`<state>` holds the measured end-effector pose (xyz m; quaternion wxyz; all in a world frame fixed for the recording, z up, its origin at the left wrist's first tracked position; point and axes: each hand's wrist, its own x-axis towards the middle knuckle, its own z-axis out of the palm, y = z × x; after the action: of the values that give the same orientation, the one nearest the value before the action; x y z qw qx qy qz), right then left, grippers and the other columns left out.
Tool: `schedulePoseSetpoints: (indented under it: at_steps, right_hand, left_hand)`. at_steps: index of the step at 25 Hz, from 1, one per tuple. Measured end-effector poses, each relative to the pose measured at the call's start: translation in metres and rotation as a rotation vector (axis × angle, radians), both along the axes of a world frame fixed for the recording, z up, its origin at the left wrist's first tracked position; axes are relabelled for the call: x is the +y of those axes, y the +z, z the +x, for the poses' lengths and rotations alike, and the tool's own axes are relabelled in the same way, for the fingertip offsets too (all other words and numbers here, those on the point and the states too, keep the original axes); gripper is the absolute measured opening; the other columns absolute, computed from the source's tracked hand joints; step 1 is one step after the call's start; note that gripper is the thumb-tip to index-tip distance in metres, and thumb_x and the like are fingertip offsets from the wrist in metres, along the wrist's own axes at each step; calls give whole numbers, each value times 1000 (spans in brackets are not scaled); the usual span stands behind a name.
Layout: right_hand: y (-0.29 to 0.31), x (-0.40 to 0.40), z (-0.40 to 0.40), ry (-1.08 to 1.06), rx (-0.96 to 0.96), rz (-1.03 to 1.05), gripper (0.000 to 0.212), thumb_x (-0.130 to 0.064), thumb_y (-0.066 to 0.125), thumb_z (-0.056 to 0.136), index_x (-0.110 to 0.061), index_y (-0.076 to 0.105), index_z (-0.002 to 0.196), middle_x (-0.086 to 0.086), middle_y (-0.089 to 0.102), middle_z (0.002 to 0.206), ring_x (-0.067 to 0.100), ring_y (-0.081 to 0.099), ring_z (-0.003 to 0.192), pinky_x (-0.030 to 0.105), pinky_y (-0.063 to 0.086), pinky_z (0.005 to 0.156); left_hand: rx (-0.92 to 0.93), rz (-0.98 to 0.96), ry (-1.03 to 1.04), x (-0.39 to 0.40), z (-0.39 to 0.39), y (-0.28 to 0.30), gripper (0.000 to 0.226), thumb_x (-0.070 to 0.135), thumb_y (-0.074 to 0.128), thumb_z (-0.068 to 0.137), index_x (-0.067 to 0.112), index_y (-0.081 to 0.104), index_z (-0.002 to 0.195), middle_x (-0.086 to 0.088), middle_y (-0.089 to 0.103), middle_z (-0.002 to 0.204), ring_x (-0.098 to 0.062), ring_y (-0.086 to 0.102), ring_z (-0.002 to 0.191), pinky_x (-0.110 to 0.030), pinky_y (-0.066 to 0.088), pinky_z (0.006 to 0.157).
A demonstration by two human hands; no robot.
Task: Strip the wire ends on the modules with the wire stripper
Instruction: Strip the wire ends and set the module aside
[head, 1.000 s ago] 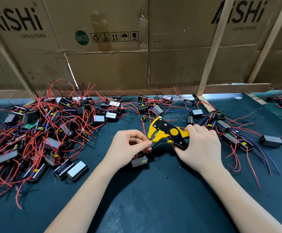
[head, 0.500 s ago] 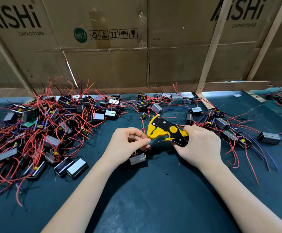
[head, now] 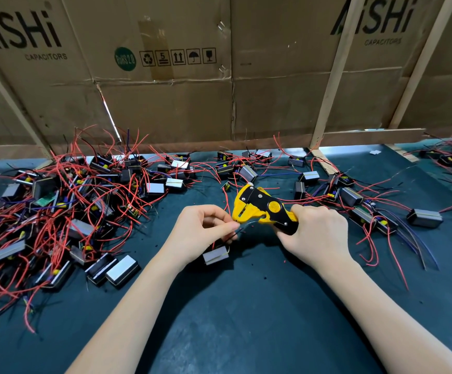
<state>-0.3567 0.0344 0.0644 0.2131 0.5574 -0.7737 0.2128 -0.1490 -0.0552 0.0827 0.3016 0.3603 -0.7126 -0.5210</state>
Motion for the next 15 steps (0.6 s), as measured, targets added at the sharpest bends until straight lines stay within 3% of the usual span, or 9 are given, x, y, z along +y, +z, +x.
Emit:
schedulePoseSetpoints:
  at_steps: [2,6,11,15]
  right_hand:
    - [-1,-1,1,-2,-10,10,39,-40,84,61,-10,60,61,10,62,58,35,60,58,29,28,55]
    - [-4,-8,-8,-125,-34,86,42,-61,66,75,-20,64,73,6,67,76,33,64,79,30,29,60]
    - [1,-2,-40,-315,-137,12,49,-68,63,74,-19,65,71,10,67,76,36,64,79,30,32,59]
    - [-2,-1,-38,-297,-201,-11,49,-67,64,73,-18,61,76,8,65,79,34,64,83,32,39,62]
  left_hand:
    - [-1,12,-3,-1,0,0,8,12,76,84,8,72,79,-9,75,71,-14,70,64,-17,52,64]
    - [-43,-3,-74,0,2,2,13,9,74,85,0,68,79,-11,73,68,-18,71,64,-21,53,66]
    - [-113,36,-207,1,8,8,12,7,74,85,2,68,76,-16,72,68,-18,70,62,-22,53,66]
    - [-79,27,-28,-3,9,9,12,5,72,86,3,67,75,-10,64,60,-14,69,59,-12,47,56]
